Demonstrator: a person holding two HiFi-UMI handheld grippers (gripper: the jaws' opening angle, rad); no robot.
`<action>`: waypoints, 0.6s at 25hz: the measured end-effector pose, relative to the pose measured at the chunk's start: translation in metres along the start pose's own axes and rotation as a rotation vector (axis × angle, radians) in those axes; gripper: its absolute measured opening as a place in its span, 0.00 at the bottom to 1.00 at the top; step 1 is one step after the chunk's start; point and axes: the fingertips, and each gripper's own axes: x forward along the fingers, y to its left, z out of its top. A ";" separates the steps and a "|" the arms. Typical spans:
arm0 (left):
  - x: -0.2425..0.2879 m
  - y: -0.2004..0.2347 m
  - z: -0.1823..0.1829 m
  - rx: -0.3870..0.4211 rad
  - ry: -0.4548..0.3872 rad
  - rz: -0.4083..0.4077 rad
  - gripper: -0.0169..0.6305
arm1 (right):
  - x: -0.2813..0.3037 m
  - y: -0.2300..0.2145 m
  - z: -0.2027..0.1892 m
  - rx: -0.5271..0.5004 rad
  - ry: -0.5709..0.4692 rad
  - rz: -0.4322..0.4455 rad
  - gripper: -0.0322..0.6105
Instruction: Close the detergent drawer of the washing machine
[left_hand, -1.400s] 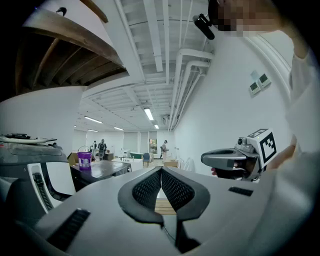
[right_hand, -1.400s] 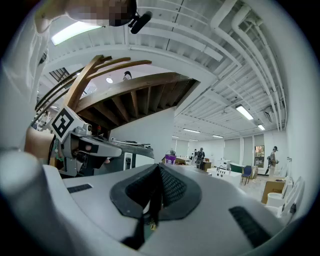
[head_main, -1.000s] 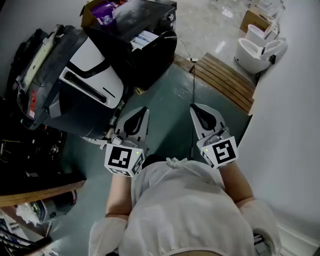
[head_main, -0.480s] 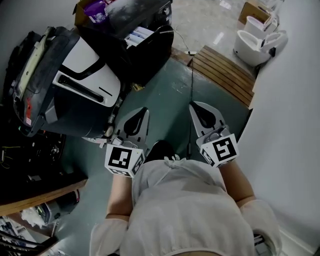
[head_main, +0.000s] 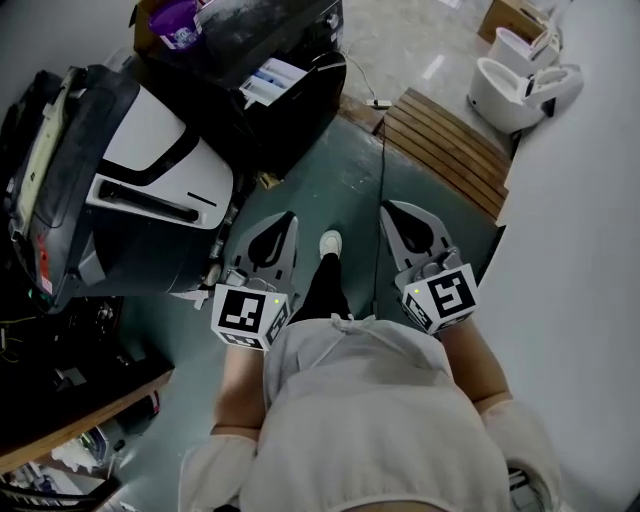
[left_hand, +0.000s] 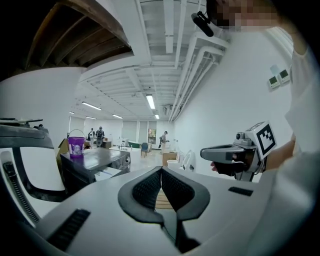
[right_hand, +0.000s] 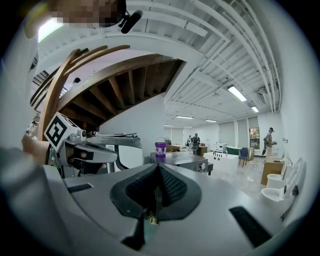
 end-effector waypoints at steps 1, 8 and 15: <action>0.015 0.010 0.003 -0.005 0.001 -0.002 0.06 | 0.015 -0.010 0.000 0.004 0.007 0.000 0.06; 0.132 0.104 0.032 -0.023 0.004 0.002 0.06 | 0.145 -0.082 0.011 0.002 0.066 0.015 0.06; 0.227 0.204 0.064 -0.014 -0.010 0.035 0.06 | 0.267 -0.134 0.020 -0.036 0.131 0.017 0.06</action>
